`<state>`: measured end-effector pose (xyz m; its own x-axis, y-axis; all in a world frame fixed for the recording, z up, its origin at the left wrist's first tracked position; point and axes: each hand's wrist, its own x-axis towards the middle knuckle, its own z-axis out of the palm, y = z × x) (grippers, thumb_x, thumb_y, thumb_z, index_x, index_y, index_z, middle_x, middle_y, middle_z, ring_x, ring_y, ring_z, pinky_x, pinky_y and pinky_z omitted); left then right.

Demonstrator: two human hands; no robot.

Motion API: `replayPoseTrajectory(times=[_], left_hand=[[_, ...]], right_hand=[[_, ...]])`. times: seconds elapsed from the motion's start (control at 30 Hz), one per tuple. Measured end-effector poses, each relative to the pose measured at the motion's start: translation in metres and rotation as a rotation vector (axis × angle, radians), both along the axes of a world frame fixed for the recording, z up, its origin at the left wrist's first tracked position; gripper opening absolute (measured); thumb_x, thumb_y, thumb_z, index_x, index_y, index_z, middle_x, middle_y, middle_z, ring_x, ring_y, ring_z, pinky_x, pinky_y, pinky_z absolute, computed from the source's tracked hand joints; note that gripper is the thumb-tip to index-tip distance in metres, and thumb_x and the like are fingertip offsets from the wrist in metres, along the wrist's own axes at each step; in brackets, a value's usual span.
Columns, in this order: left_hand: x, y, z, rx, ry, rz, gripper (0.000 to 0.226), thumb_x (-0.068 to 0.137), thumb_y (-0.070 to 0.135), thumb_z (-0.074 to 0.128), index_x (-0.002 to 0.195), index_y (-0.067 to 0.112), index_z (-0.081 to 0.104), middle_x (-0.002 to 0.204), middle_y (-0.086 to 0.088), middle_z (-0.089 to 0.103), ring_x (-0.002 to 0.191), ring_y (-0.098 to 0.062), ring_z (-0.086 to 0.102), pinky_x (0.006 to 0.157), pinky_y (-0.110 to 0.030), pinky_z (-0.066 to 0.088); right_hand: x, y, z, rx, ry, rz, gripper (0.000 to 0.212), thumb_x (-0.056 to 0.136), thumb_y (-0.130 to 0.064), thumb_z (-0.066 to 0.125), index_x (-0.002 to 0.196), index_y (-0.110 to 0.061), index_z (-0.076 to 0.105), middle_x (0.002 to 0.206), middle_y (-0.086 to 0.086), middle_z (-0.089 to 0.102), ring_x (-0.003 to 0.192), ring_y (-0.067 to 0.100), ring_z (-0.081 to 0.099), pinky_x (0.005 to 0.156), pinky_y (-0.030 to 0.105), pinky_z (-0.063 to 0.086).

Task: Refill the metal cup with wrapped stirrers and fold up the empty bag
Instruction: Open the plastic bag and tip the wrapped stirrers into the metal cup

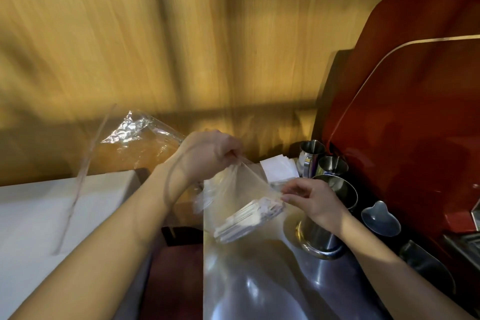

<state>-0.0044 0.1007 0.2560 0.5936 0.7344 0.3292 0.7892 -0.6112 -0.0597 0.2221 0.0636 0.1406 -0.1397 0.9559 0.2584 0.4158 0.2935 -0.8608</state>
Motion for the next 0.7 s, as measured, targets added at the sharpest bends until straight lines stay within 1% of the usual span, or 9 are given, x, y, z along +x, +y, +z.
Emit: replayPoseTrajectory(times=[0.13, 0.2, 0.27, 0.37, 0.43, 0.5, 0.57, 0.63, 0.7], left_hand=[[-0.004, 0.002, 0.006, -0.039, -0.01, 0.056, 0.009, 0.085, 0.027, 0.058, 0.087, 0.024, 0.066, 0.064, 0.01, 0.054, 0.081, -0.021, 0.06, 0.06, -0.027, 0.036], [-0.011, 0.007, 0.006, -0.022, 0.045, 0.077, 0.008, 0.084, 0.022, 0.056, 0.087, 0.025, 0.063, 0.072, 0.008, 0.064, 0.084, -0.023, 0.062, 0.063, -0.027, 0.036], [-0.02, 0.012, 0.004, -0.052, 0.163, 0.165, 0.018, 0.081, 0.012, 0.052, 0.082, 0.03, 0.056, 0.087, 0.005, 0.069, 0.09, -0.023, 0.062, 0.072, -0.029, 0.034], [-0.041, 0.016, -0.004, -0.041, 0.225, 0.302, 0.022, 0.083, 0.011, 0.051, 0.078, 0.032, 0.054, 0.092, 0.0, 0.068, 0.092, -0.024, 0.062, 0.079, -0.034, 0.032], [-0.055, 0.02, -0.012, -0.008, 0.195, 0.291, 0.016, 0.084, 0.015, 0.053, 0.083, 0.031, 0.055, 0.09, -0.001, 0.064, 0.095, -0.026, 0.061, 0.084, -0.036, 0.035], [-0.065, 0.024, -0.022, -0.141, 0.074, 0.231, 0.013, 0.084, 0.03, 0.06, 0.094, 0.029, 0.053, 0.099, 0.003, 0.056, 0.106, -0.023, 0.053, 0.088, -0.038, 0.032], [-0.068, 0.026, -0.031, -0.343, -0.015, 0.228, 0.056, 0.076, 0.046, 0.068, 0.124, 0.029, 0.043, 0.124, 0.001, 0.05, 0.122, -0.022, 0.041, 0.098, -0.041, 0.026], [-0.067, 0.029, -0.042, -0.382, -0.03, 0.245, 0.079, 0.075, 0.044, 0.07, 0.139, 0.031, 0.026, 0.142, 0.0, 0.041, 0.13, -0.024, 0.033, 0.102, -0.044, 0.021], [-0.068, 0.034, -0.053, -0.394, -0.046, 0.261, 0.071, 0.081, 0.034, 0.068, 0.138, 0.032, 0.027, 0.136, -0.001, 0.05, 0.128, -0.024, 0.04, 0.099, -0.044, 0.022]], right_hand=[[0.0, -0.001, 0.004, -0.008, 0.083, -0.1, 0.018, 0.079, -0.011, 0.068, 0.073, -0.028, 0.069, 0.067, -0.004, 0.071, 0.063, 0.009, 0.066, 0.056, 0.021, 0.051], [0.002, 0.001, 0.009, 0.007, 0.093, -0.144, 0.02, 0.081, -0.01, 0.066, 0.07, -0.027, 0.069, 0.061, -0.007, 0.07, 0.057, 0.004, 0.064, 0.054, 0.019, 0.051], [0.006, 0.001, 0.012, 0.029, 0.081, -0.171, 0.019, 0.081, -0.01, 0.065, 0.07, -0.024, 0.07, 0.06, -0.007, 0.069, 0.055, 0.001, 0.062, 0.054, 0.019, 0.051], [0.011, 0.002, 0.012, 0.06, 0.053, -0.205, 0.017, 0.08, -0.009, 0.067, 0.068, -0.02, 0.07, 0.057, -0.01, 0.065, 0.052, -0.004, 0.058, 0.051, 0.01, 0.045], [0.018, 0.005, 0.011, 0.064, 0.086, -0.235, 0.019, 0.079, -0.008, 0.067, 0.065, -0.021, 0.069, 0.05, -0.01, 0.063, 0.048, 0.0, 0.055, 0.054, 0.016, 0.045], [0.026, 0.009, 0.013, 0.054, 0.145, -0.229, 0.022, 0.08, -0.007, 0.067, 0.063, -0.021, 0.069, 0.052, -0.002, 0.063, 0.05, 0.012, 0.053, 0.054, 0.03, 0.044], [0.031, 0.011, 0.014, 0.044, 0.177, -0.19, 0.022, 0.079, -0.005, 0.066, 0.063, -0.019, 0.069, 0.056, 0.009, 0.062, 0.052, 0.021, 0.052, 0.054, 0.035, 0.043], [0.033, 0.01, 0.014, 0.03, 0.21, -0.136, 0.026, 0.078, -0.002, 0.066, 0.061, -0.022, 0.07, 0.05, 0.001, 0.062, 0.049, 0.015, 0.052, 0.05, 0.027, 0.044], [0.034, 0.008, 0.014, 0.013, 0.232, -0.084, 0.029, 0.078, 0.002, 0.065, 0.061, -0.021, 0.07, 0.048, -0.001, 0.062, 0.047, 0.009, 0.052, 0.047, 0.019, 0.044]])
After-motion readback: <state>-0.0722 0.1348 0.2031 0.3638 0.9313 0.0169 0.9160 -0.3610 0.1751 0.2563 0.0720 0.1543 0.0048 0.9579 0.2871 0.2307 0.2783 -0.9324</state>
